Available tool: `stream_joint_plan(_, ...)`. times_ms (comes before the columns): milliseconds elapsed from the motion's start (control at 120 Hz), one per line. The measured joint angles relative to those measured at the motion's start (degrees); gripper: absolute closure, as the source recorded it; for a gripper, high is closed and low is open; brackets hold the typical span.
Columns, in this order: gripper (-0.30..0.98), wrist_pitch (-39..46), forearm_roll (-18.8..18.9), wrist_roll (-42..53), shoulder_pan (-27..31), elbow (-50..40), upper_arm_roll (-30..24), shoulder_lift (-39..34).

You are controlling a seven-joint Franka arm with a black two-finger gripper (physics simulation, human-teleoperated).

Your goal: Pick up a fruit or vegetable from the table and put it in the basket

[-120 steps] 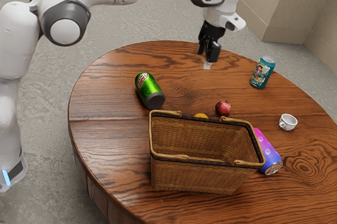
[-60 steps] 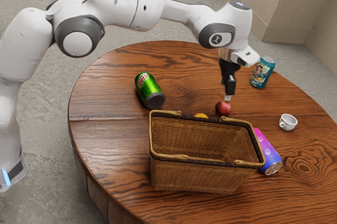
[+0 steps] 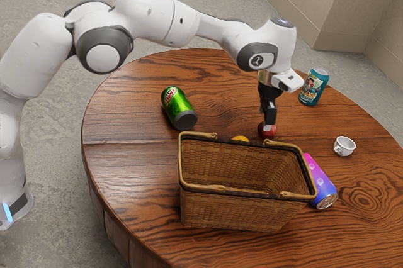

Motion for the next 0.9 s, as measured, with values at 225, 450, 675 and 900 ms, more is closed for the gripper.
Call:
stream_joint_plan(225,0.00,0.22,0.07,0.60,0.50,1.85,-0.81,1.14)
stream_joint_plan(450,0.00,0.31,0.08,1.11,0.98,3.74,-1.33,2.73)
stream_joint_plan(675,0.00,0.33,-0.07,1.31,1.63,3.62,-1.95,4.13)
stream_joint_plan(900,0.00,0.39,-0.16,1.38,2.17,4.84,-2.29,5.68)
